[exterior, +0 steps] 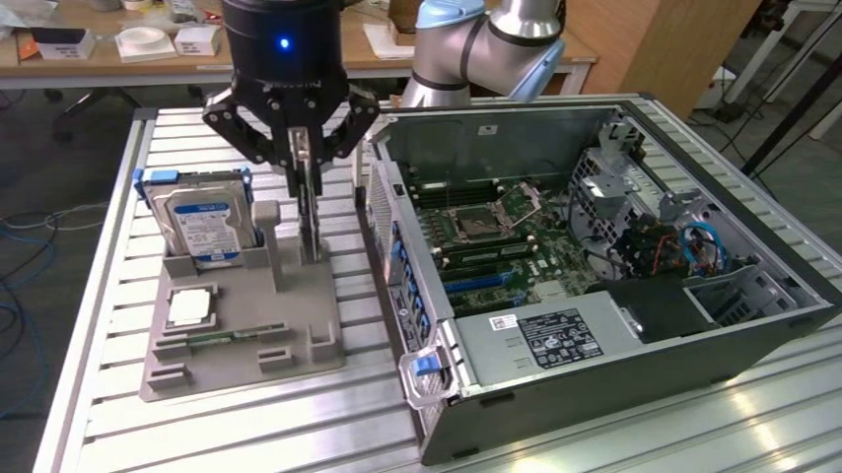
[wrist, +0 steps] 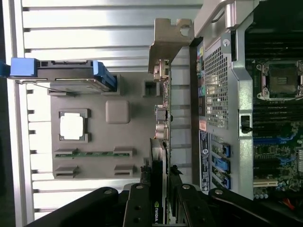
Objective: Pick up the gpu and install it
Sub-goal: 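Pick up the gpu and move the gpu toward the slot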
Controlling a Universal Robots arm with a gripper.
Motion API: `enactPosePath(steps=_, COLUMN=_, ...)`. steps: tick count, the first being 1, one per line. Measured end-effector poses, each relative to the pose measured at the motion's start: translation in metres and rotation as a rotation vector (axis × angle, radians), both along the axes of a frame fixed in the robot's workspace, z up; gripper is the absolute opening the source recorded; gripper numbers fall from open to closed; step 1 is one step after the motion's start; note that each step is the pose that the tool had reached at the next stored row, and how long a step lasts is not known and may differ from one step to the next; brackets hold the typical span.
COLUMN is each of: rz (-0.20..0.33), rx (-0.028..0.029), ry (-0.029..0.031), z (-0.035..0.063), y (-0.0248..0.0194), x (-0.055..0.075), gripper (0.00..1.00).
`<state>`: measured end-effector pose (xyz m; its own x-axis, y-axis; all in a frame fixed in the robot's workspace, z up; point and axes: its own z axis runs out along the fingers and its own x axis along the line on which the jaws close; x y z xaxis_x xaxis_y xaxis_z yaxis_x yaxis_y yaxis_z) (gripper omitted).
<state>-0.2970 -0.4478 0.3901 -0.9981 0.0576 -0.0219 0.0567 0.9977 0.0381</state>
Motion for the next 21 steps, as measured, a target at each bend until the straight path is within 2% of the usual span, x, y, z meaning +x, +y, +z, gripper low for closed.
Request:
enactPosePath(steps=10, rz=0.000, rx=-0.0027, ry=0.0000, z=0.0272, y=0.0000, x=0.000, gripper=0.26)
enactPosePath(steps=18, rz=0.000, rx=-0.0029, ry=0.0002, z=0.0286, y=0.0000, x=0.000, gripper=0.26)
enactPosePath(steps=21, rz=0.000, rx=-0.0029, ry=0.0001, z=0.0285, y=0.0000, x=0.004, gripper=0.26)
